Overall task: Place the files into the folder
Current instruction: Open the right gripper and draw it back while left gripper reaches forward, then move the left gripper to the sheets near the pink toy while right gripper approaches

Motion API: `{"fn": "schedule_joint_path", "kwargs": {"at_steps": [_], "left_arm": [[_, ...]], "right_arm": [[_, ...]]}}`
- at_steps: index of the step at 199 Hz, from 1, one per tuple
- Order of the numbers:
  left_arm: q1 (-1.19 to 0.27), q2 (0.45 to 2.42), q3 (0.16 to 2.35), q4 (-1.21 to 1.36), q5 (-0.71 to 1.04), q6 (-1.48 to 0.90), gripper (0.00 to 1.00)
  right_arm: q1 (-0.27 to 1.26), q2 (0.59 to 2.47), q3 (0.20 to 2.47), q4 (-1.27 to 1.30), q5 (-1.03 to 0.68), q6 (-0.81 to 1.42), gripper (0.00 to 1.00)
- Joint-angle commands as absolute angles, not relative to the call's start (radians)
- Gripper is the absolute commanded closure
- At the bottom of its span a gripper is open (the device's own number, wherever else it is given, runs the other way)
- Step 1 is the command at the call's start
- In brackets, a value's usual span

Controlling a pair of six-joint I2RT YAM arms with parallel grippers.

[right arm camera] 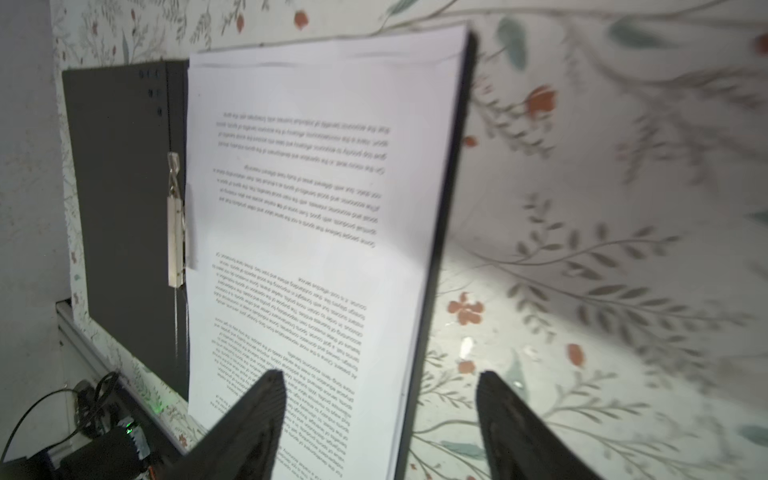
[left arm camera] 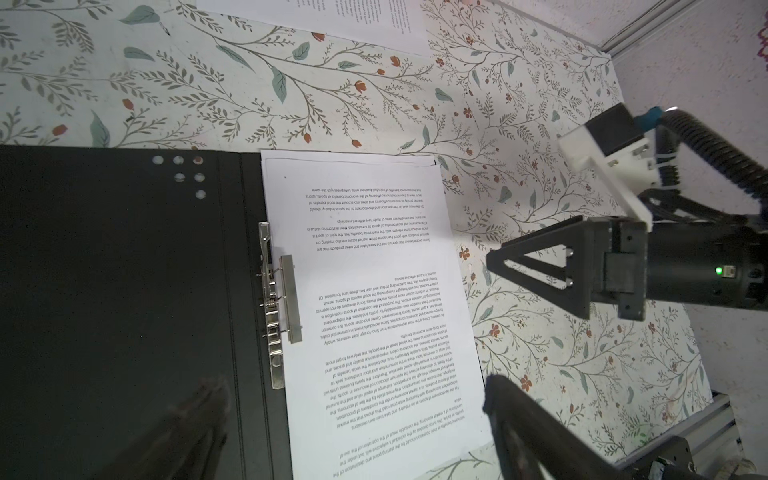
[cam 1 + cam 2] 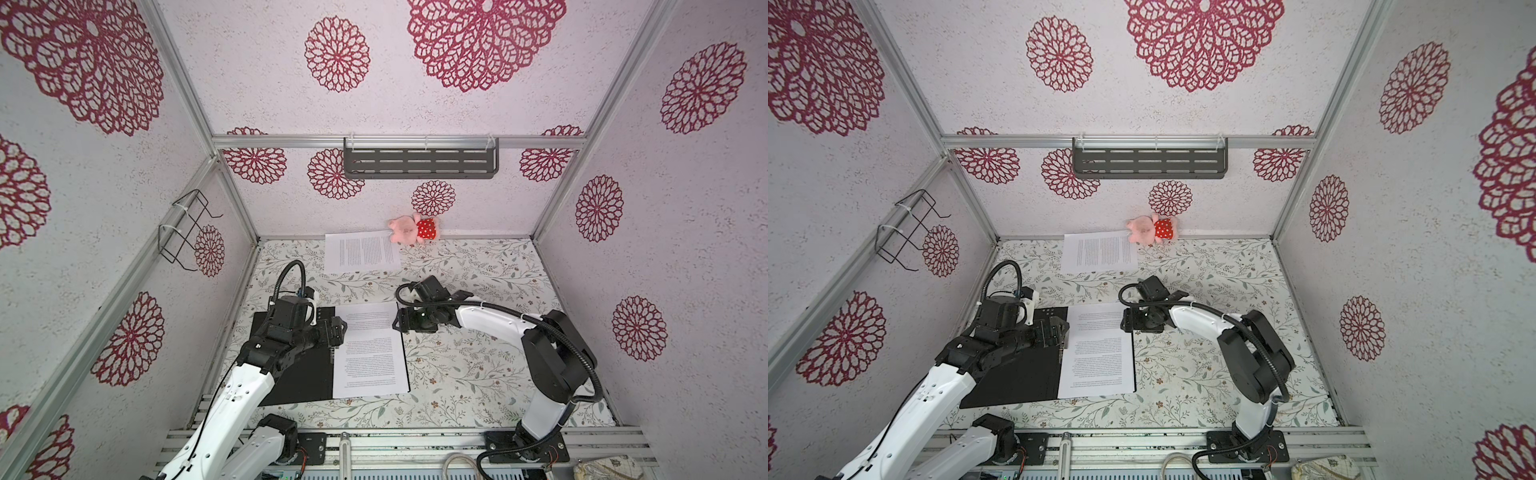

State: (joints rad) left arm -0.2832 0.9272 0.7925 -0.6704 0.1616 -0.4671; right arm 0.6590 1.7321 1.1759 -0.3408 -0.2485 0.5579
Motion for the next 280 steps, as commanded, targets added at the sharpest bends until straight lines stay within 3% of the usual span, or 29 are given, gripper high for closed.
{"fn": "schedule_joint_path", "kwargs": {"at_steps": [1,16,88,149,232,280], "left_arm": [[-0.273,0.980,0.842,-0.628,0.144,-0.494,0.01],[-0.269,1.060,0.889,-0.585,0.159,-0.521,0.01],[-0.175,1.731,1.381,-0.481,0.254,-0.586,0.01],[-0.105,2.229,1.844,-0.539,0.296,-0.476,0.01],[-0.063,2.429,1.979,-0.453,0.356,-0.455,0.01],[-0.073,2.437,1.918,-0.441,0.366,-0.445,0.01]], "right_arm": [[0.596,1.622,1.168,-0.364,-0.150,0.509,0.11],[0.551,1.589,1.145,-0.321,-0.157,0.504,0.01],[0.470,1.560,1.095,-0.239,-0.231,0.485,0.01],[0.436,1.412,0.932,-0.239,-0.255,0.480,0.01],[0.430,1.311,0.836,-0.250,-0.276,0.507,0.01],[0.419,1.314,0.859,-0.306,-0.224,0.482,0.01]]}}
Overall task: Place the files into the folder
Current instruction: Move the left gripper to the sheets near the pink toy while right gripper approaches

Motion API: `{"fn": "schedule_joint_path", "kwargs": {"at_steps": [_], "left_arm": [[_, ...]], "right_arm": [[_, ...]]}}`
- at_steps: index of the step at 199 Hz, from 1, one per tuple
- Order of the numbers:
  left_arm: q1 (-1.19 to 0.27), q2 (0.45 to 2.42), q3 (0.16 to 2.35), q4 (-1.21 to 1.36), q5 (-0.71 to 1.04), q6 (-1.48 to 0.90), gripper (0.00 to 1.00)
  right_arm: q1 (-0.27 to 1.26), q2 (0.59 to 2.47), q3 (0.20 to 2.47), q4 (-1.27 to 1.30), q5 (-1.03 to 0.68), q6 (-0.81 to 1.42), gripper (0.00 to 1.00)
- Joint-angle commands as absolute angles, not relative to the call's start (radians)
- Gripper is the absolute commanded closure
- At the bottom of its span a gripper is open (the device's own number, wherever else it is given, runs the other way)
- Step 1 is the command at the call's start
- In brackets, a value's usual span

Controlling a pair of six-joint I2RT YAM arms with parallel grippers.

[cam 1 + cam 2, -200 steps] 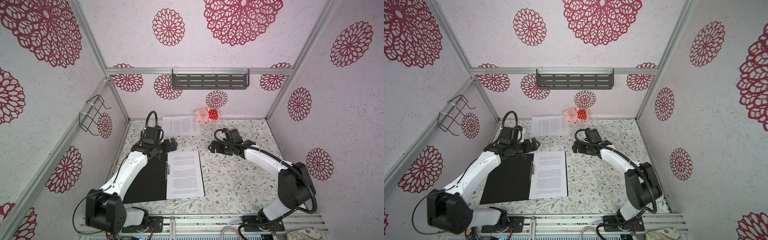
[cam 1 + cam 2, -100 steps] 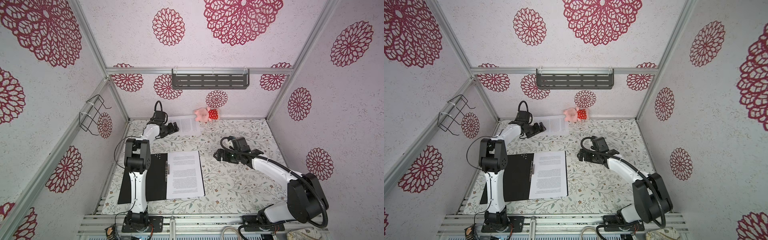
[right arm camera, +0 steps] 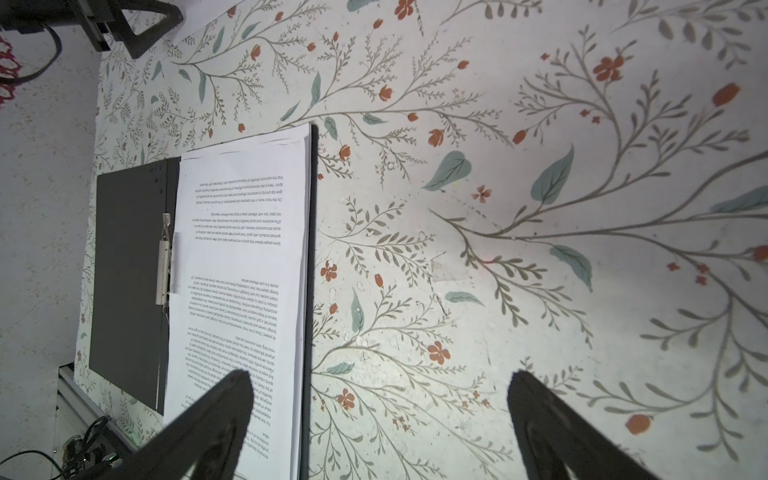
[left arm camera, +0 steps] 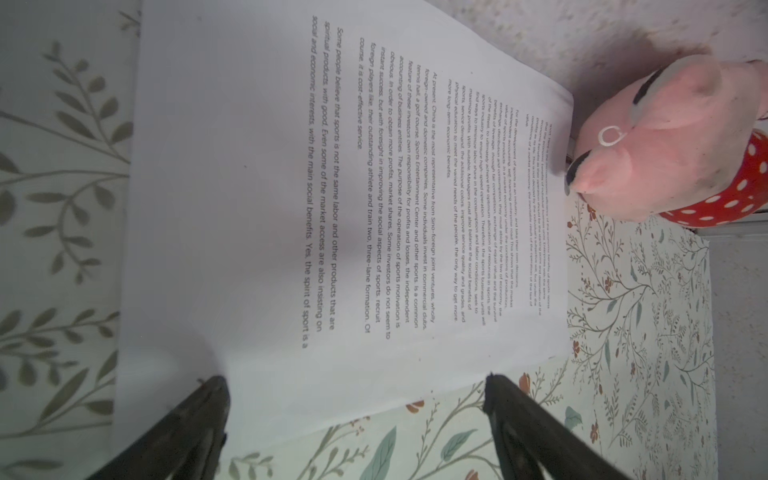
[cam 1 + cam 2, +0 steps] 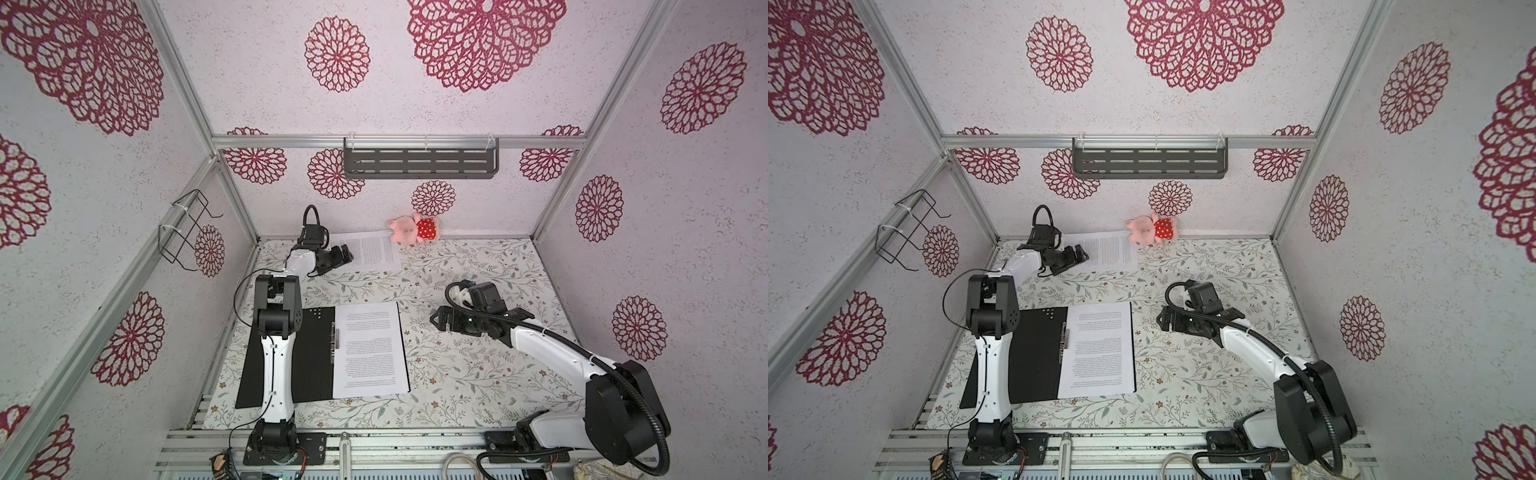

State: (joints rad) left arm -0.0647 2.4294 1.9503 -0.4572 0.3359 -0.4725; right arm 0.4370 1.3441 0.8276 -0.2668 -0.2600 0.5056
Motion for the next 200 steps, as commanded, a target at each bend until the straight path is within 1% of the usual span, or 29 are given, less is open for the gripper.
{"fn": "schedule_joint_path", "kwargs": {"at_steps": [1,37,68,101,124,171,200], "left_arm": [[-0.073,2.436,1.917,-0.441,0.366,-0.445,0.01],[-0.097,2.425,1.851,-0.465,0.390,-0.461,0.01],[-0.132,2.393,1.772,-0.474,0.400,-0.492,0.01],[-0.207,2.330,1.673,-0.486,0.375,-0.515,0.01],[-0.270,2.284,1.585,-0.438,0.376,-0.539,0.01],[-0.408,2.268,1.569,-0.451,0.382,-0.571,0.01],[-0.494,2.276,1.623,-0.464,0.421,-0.569,0.01]], "right_arm": [[0.416,1.316,0.860,-0.307,-0.224,0.482,0.01],[0.371,1.365,0.905,-0.298,-0.251,0.476,0.01],[0.328,1.450,0.958,-0.253,-0.299,0.504,0.01],[0.303,1.578,1.038,-0.215,-0.336,0.526,0.02],[0.296,1.640,1.080,-0.197,-0.355,0.541,0.03],[0.286,1.702,1.106,-0.164,-0.370,0.562,0.04],[0.276,1.725,1.108,-0.157,-0.364,0.565,0.05]]}}
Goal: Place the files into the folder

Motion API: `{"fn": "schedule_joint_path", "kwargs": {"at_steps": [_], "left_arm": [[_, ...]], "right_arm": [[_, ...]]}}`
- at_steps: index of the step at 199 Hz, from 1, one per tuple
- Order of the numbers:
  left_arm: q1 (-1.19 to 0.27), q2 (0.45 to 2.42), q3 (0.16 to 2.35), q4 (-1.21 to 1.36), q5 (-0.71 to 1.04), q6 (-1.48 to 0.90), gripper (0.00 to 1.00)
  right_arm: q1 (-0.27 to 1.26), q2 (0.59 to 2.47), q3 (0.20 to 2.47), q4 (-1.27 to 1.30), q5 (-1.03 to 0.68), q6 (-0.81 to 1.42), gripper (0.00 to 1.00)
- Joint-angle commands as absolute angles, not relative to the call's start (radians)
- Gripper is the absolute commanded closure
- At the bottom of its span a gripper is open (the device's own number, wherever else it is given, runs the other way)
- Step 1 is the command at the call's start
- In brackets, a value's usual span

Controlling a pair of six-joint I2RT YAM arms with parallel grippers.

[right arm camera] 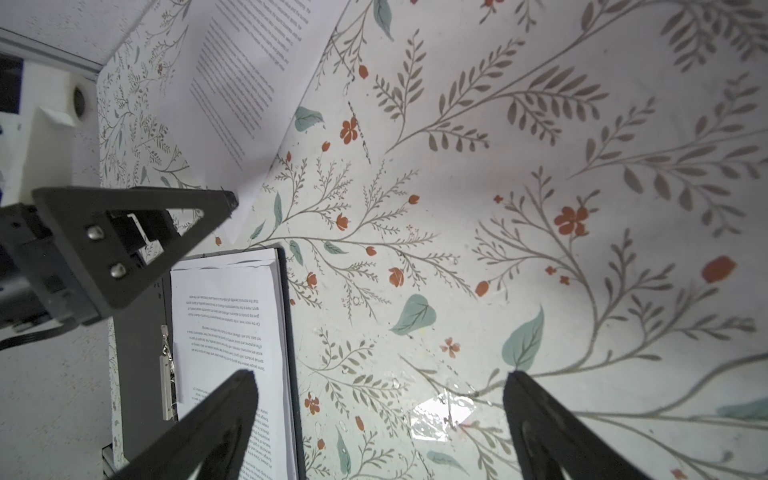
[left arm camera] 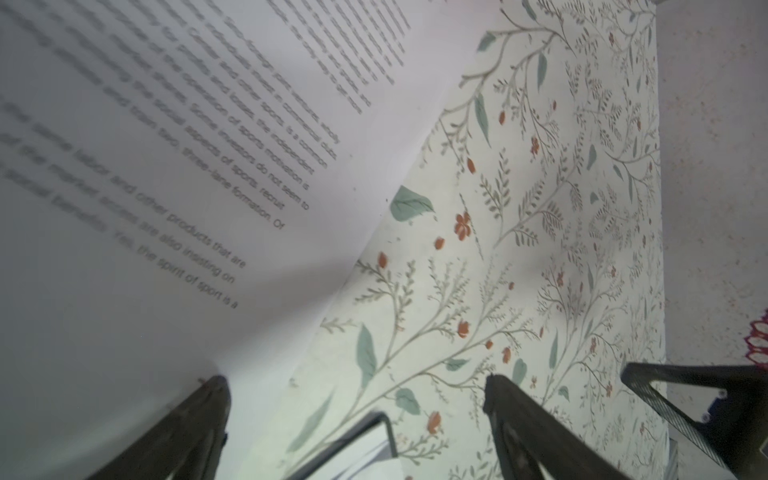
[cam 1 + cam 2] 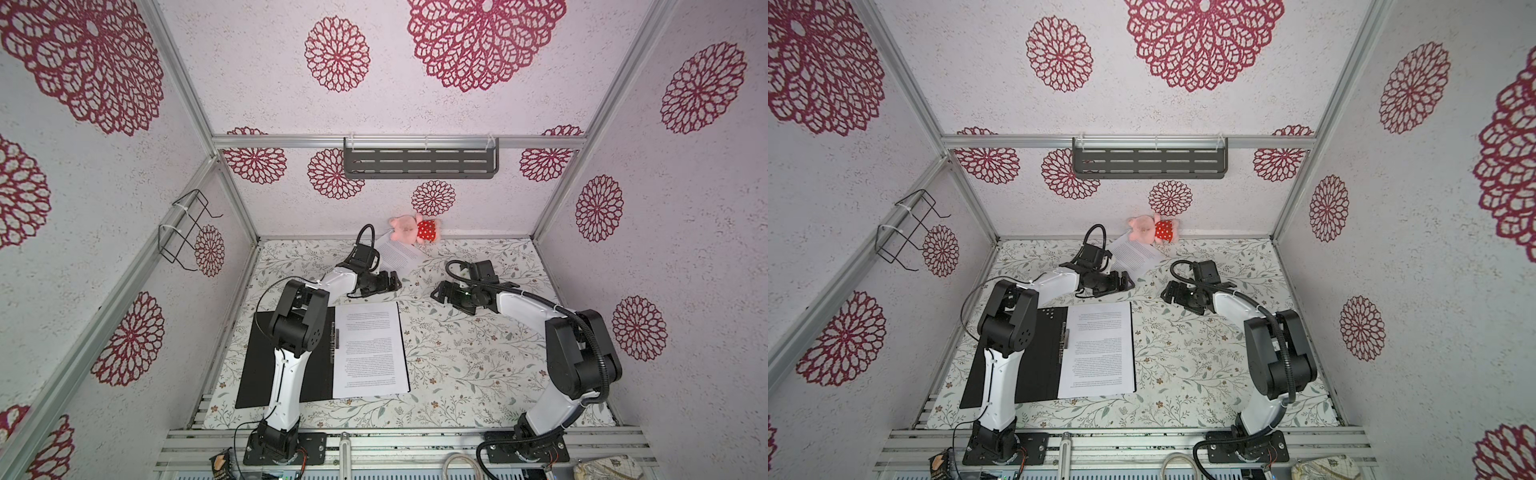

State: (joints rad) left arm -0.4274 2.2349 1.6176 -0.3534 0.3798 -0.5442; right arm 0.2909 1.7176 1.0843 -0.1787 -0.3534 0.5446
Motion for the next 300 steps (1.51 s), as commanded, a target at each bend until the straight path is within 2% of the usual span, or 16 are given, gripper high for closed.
{"fn": "schedule_joint_path", "kwargs": {"at_steps": [1,27,59,113,171,217,300], "left_arm": [[-0.496,2.277,1.626,-0.465,0.422,-0.568,0.01],[-0.523,2.262,1.687,-0.467,0.476,-0.592,0.01],[-0.467,2.190,1.653,-0.393,0.511,-0.620,0.01],[-0.352,2.176,1.639,-0.378,0.449,-0.554,0.01],[-0.260,2.269,1.752,-0.458,0.363,-0.501,0.01],[-0.256,2.354,1.837,-0.531,0.364,-0.466,0.01],[-0.323,2.354,1.774,-0.531,0.370,-0.483,0.01]], "right_arm": [[0.276,1.724,1.107,-0.156,-0.364,0.566,0.05],[0.263,1.728,1.093,-0.144,-0.372,0.576,0.06],[0.261,1.701,1.064,-0.132,-0.373,0.564,0.06],[0.262,1.707,1.041,-0.123,-0.404,0.557,0.06],[0.262,1.706,1.040,-0.126,-0.428,0.546,0.06],[0.262,1.734,1.068,-0.130,-0.436,0.543,0.06],[0.246,1.811,1.151,-0.141,-0.438,0.524,0.06]]}}
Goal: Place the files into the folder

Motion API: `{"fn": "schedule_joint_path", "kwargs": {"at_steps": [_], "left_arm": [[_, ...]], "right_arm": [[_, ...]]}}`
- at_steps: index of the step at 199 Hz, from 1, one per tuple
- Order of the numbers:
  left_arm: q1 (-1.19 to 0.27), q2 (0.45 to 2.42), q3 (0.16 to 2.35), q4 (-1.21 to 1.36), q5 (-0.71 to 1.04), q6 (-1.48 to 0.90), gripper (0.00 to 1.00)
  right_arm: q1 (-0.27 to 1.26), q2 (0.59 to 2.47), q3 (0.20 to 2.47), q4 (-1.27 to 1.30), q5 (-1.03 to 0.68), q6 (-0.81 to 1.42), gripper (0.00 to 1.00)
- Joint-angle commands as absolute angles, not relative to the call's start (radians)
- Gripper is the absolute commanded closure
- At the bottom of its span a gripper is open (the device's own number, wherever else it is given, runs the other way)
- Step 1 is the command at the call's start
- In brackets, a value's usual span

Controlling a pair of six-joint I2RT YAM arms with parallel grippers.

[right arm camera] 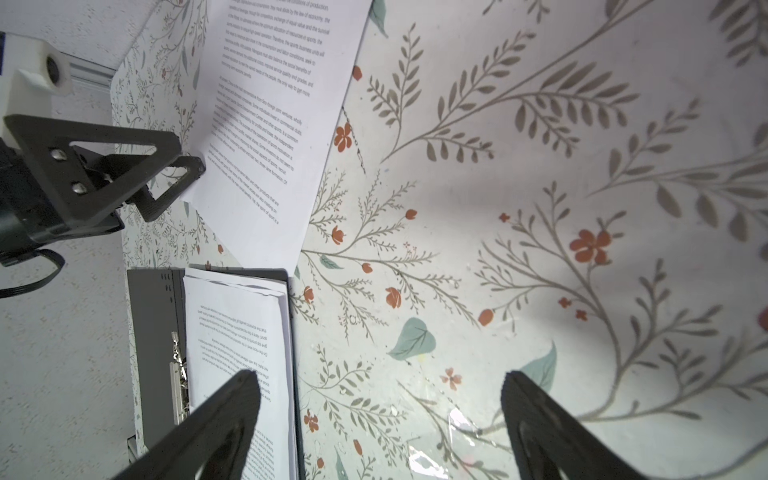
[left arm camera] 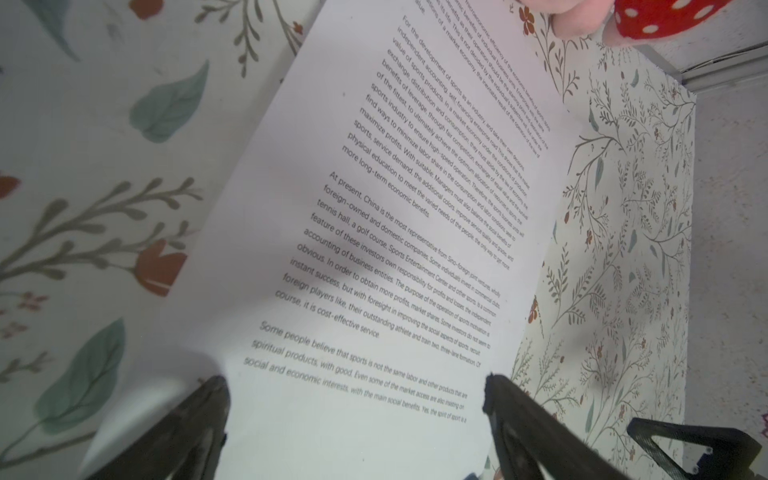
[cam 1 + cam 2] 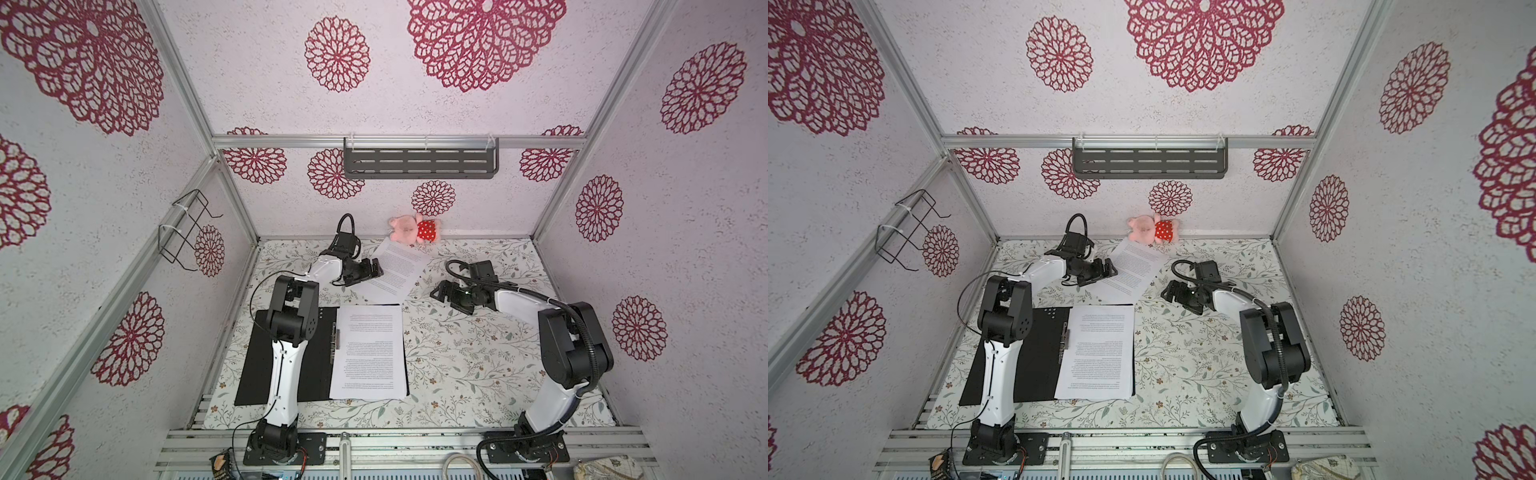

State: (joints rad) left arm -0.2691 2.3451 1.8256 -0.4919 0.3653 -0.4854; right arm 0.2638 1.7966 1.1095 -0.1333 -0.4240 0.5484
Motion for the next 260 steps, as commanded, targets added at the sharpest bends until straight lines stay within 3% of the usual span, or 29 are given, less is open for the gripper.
{"fn": "schedule_joint_path", "kwargs": {"at_steps": [1,133,196,260], "left_arm": [[-0.326,2.353,1.773,-0.530,0.371,-0.484,0.01],[-0.587,2.381,1.788,-0.576,0.381,-0.511,0.01],[-0.626,2.401,1.787,-0.584,0.379,-0.507,0.01],[-0.626,2.432,1.813,-0.595,0.378,-0.498,0.01]], "right_arm": [[0.246,1.811,1.152,-0.141,-0.438,0.524,0.06],[0.102,1.954,1.229,-0.142,-0.461,0.497,0.07],[0.072,2.023,1.268,-0.142,-0.423,0.524,0.07],[0.088,2.007,1.137,0.015,-0.580,0.627,0.09]]}}
